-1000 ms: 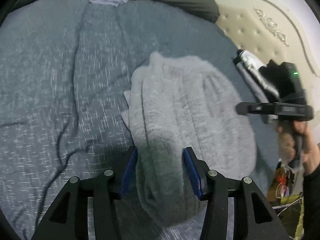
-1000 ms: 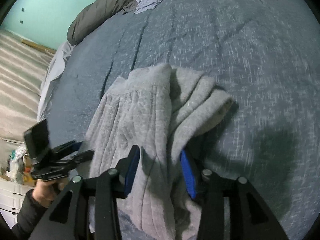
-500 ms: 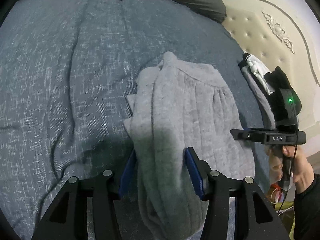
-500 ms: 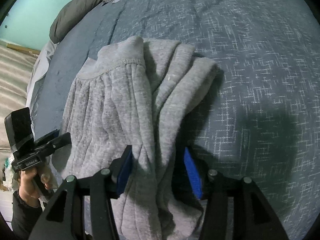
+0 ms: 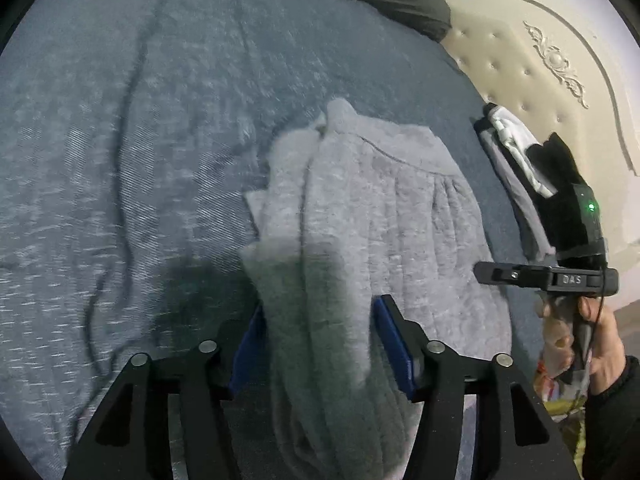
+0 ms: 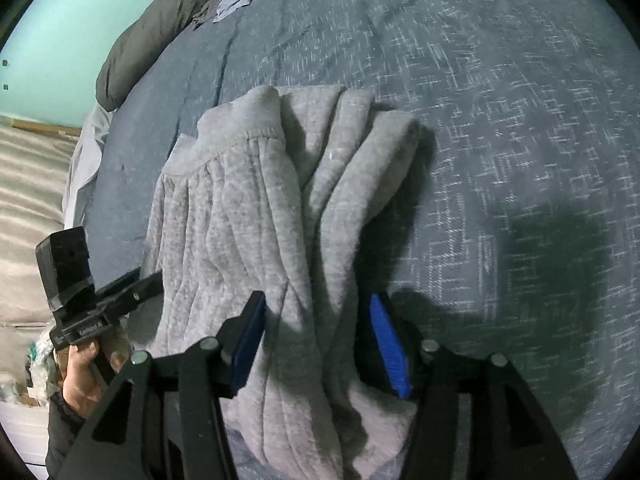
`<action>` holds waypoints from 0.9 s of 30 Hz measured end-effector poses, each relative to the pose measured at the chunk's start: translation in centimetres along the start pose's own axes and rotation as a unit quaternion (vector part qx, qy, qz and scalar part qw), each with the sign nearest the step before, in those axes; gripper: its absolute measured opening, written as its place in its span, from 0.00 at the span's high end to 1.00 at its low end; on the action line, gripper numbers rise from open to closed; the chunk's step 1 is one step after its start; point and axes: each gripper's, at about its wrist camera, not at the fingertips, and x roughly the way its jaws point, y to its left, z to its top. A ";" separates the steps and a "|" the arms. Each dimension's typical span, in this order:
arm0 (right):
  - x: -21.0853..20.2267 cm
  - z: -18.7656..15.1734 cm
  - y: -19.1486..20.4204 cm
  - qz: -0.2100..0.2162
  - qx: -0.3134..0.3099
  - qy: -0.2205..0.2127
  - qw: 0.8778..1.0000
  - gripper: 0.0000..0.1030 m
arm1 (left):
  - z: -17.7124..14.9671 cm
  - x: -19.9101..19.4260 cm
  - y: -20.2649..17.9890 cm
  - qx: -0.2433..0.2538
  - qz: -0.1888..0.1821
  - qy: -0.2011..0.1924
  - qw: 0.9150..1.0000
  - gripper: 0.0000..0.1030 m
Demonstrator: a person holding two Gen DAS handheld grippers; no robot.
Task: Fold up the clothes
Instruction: 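Pinch the folded grey sweater with the left tool and lift it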
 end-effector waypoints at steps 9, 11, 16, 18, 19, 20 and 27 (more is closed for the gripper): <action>2.1 0.5 1.4 -0.012 -0.035 0.007 0.999 0.52 | -0.5 1.8 0.1 -0.015 -0.024 -0.009 1.000 0.33; 2.6 0.5 2.2 -0.011 -0.043 0.007 0.999 0.59 | -0.6 1.8 -0.1 -0.013 -0.024 -0.014 1.000 0.41; 2.2 0.4 3.5 -0.007 -0.073 -0.005 0.997 0.77 | -0.7 0.8 -1.5 -0.004 -0.018 -0.023 1.000 0.58; 1.7 0.4 3.9 -0.002 -0.083 -0.005 0.997 0.78 | -0.8 -0.4 -2.6 0.004 -0.022 -0.030 0.999 0.60; 1.1 0.4 4.2 0.002 -0.089 -0.003 0.996 0.79 | -1.0 -1.0 -3.0 0.005 -0.023 -0.034 0.999 0.61; 0.7 0.3 4.5 0.005 -0.095 0.000 0.995 0.79 | -1.2 -1.7 -3.5 0.007 -0.024 -0.038 0.999 0.61; -0.1 -0.5 6.6 0.007 -0.137 0.031 0.990 0.79 | -2.6 -4.3 -4.5 -0.015 -0.018 -0.043 0.999 0.61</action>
